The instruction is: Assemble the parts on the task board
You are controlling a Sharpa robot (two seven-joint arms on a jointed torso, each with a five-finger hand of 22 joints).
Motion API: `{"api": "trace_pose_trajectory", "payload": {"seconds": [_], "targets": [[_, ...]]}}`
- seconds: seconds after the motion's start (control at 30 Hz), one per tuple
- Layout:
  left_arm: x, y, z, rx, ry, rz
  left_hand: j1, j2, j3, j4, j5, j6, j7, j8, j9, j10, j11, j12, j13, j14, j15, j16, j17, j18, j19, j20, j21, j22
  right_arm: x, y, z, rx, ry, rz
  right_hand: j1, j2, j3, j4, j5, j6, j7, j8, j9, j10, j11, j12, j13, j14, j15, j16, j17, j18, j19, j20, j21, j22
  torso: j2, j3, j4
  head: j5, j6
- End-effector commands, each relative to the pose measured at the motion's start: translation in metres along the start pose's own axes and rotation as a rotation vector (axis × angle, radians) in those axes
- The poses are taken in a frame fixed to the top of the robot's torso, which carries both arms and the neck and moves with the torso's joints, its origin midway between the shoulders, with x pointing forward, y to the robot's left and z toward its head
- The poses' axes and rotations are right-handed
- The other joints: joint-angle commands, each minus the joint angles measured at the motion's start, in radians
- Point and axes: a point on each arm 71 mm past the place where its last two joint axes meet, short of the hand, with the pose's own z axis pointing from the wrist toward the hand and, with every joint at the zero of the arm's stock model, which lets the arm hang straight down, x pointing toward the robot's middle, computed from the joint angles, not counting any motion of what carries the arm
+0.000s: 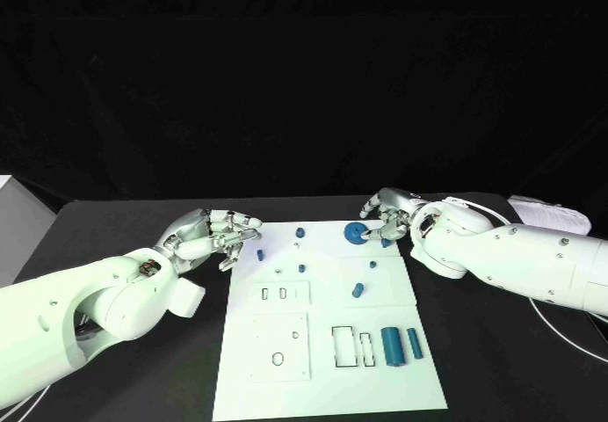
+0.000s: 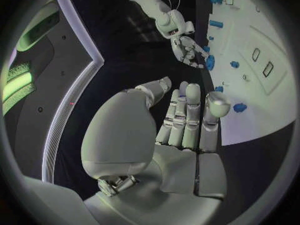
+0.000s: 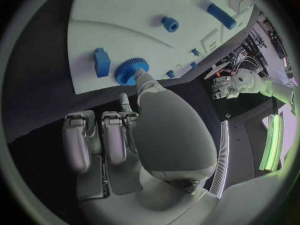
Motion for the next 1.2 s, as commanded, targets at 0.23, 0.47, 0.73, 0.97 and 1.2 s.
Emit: {"api": "trace_pose_trajectory", "payload": {"seconds": [0.23,0.47,0.73,0.97,1.2], "targets": [[0.002,-0.001,0.001,-0.002,0.022,-0.010,-0.009,0.001,0.006,-0.001,-0.004,-0.005,-0.002,-0.002,0.001,-0.007,-0.001,0.001,0.002,-0.004,-0.001,0.000,0.001,-0.015,0.001,0.002,0.006,0.001,0.006,0.004,0.002,-0.001,0.029,0.002,-0.003,0.014,0.021,-0.001,0.007,0.036,-0.007,0.018,0.005,0.075,-0.002,0.003,0.229,0.084,-0.001,0.005,0.165,-0.017,0.096,0.005,0.005,0.245,0.000,0.0016,-0.0012,0.002,-0.004],[0.002,-0.001,0.001,-0.004,0.022,-0.009,-0.010,0.002,0.007,-0.001,-0.003,-0.005,-0.002,-0.002,0.002,-0.008,-0.001,0.002,0.002,-0.003,-0.001,0.000,0.002,-0.015,0.001,0.003,0.006,0.001,0.010,0.007,0.003,-0.002,0.039,0.003,-0.007,0.015,0.026,-0.001,0.006,0.048,-0.008,0.023,0.006,0.075,-0.003,0.003,0.229,0.084,-0.003,0.005,0.166,-0.017,0.098,0.003,0.008,0.248,0.000,0.0019,-0.0006,0.003,-0.007],[0.002,-0.001,0.000,-0.006,0.023,-0.009,-0.010,0.002,0.007,-0.001,-0.003,-0.005,-0.002,-0.002,0.002,-0.008,-0.001,0.002,0.002,-0.003,-0.001,0.000,0.002,-0.015,0.001,0.003,0.006,0.001,0.013,0.005,0.005,0.005,0.048,-0.006,-0.007,0.016,0.031,-0.002,0.006,0.057,-0.009,0.026,0.007,0.075,-0.004,0.003,0.229,0.084,-0.003,0.006,0.166,-0.018,0.099,0.002,0.011,0.252,0.001,0.0023,-0.0022,0.005,-0.010],[0.002,0.000,0.000,-0.006,0.023,-0.009,-0.010,0.002,0.007,-0.001,-0.003,-0.005,-0.002,-0.002,0.002,-0.008,-0.001,0.002,0.002,-0.003,-0.001,0.000,0.002,-0.015,0.001,0.003,0.006,0.001,0.017,0.007,0.005,-0.001,0.054,-0.026,-0.005,0.014,0.034,-0.004,0.006,0.062,-0.009,0.027,0.007,0.075,-0.004,0.003,0.229,0.084,-0.004,0.006,0.167,-0.019,0.100,0.002,0.012,0.253,0.000,0.0024,-0.0017,0.005,-0.012],[0.002,0.000,0.000,-0.007,0.024,-0.009,-0.010,0.003,0.009,-0.002,-0.003,-0.005,-0.002,-0.002,0.002,-0.008,-0.002,0.002,0.003,-0.003,-0.001,0.001,0.002,-0.015,0.000,0.003,0.007,0.002,0.018,0.010,0.006,-0.019,0.030,-0.050,0.015,0.018,0.069,-0.009,0.010,0.084,-0.011,0.032,0.005,0.081,-0.006,0.007,0.236,0.084,-0.006,0.006,0.168,-0.021,0.105,0.000,0.020,0.263,0.000,0.0023,-0.0014,0.005,-0.011]]}}
